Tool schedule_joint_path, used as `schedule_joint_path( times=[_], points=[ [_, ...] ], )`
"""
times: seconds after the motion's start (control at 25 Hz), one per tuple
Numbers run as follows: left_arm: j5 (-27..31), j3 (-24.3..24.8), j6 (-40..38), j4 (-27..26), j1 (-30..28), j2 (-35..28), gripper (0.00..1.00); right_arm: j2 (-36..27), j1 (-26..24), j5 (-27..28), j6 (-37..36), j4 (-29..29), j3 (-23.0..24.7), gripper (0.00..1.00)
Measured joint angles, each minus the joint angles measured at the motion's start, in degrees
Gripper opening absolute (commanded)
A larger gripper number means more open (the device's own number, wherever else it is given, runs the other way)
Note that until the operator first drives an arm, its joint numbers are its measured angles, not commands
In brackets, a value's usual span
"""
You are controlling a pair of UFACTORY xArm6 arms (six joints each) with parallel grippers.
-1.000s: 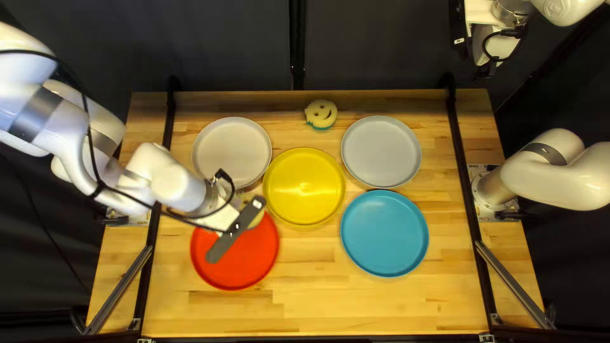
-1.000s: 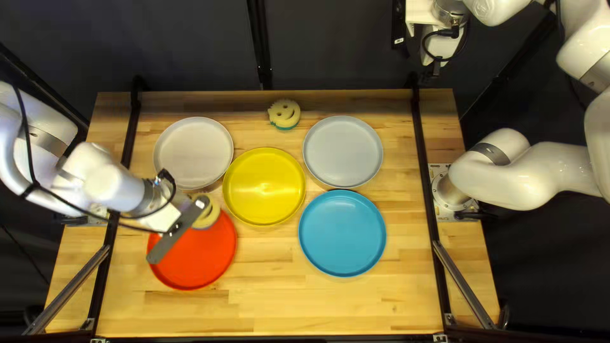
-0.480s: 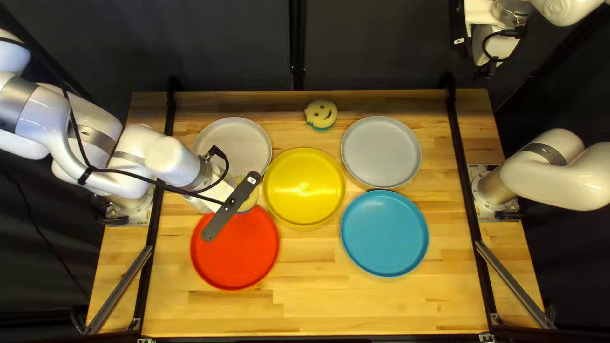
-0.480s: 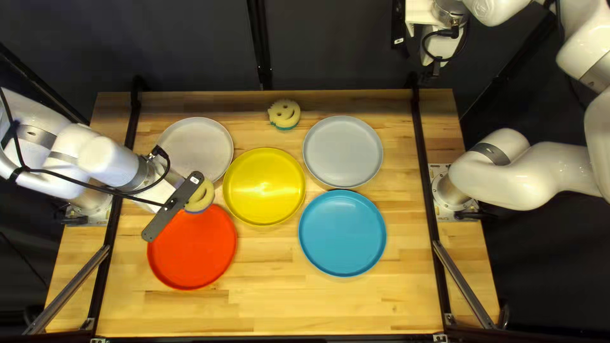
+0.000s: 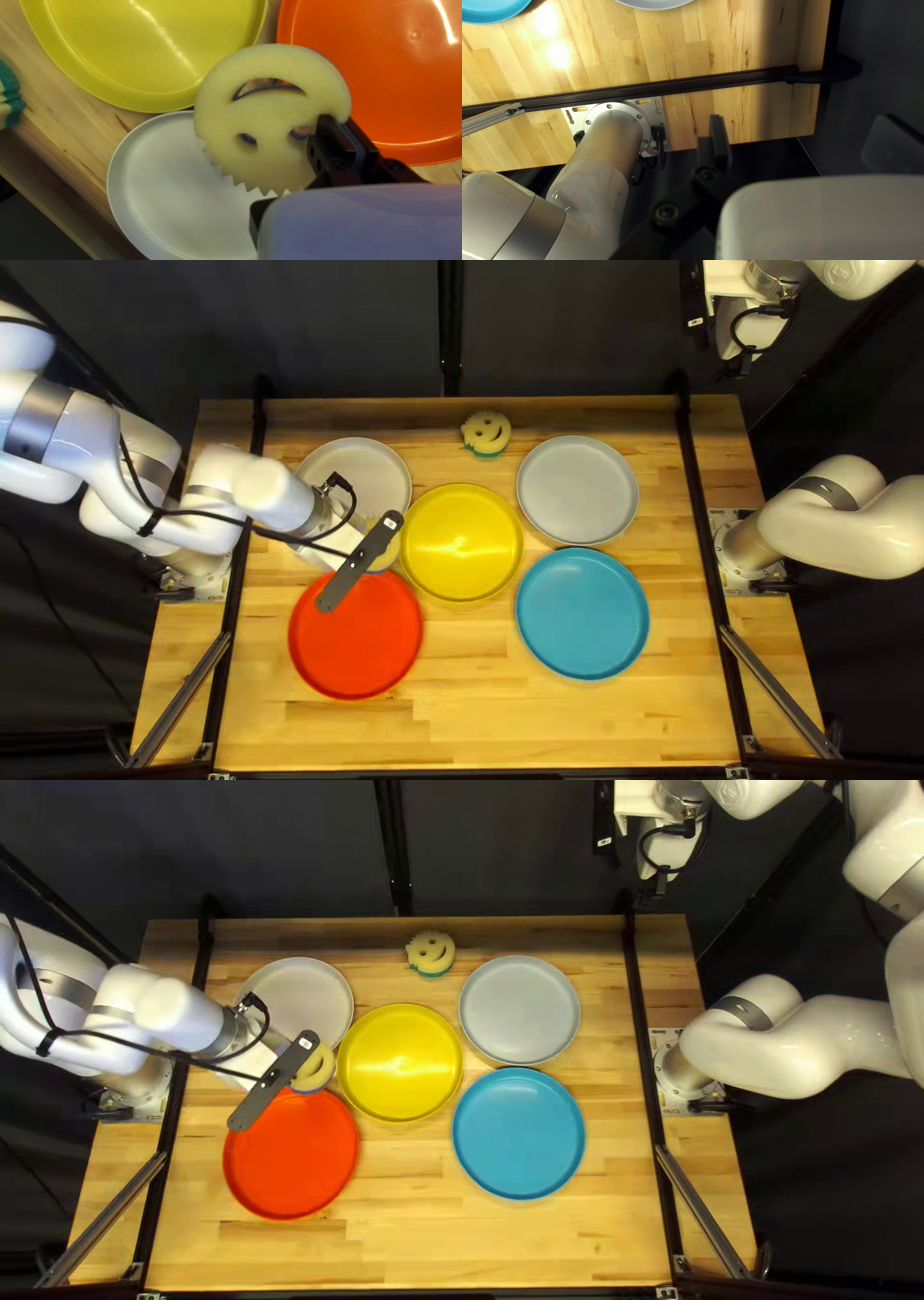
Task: Pick up sponge and scrub the plate
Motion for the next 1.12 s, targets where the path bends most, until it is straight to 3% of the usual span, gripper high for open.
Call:
schedule_joint_path(
  times=[0.48, 0.72, 1.12],
  points=[
    [-2.43, 5.95, 8.06, 0.75, 11.08, 0.03, 0.00, 0.00, 0.00, 0.00, 0.00, 0.00, 0.00, 1.00],
    [-3.85, 7.29, 7.83, 2.28, 12.16, 1.77, 0.00, 0.00, 0.00, 0.00, 0.00, 0.00, 0.00, 1.00],
    [-7.92, 4.36, 7.31, 2.72, 11.27, 8.65, 0.00, 0.00, 0.00, 0.00, 0.00, 0.00, 0.00, 1.00]
  ],
)
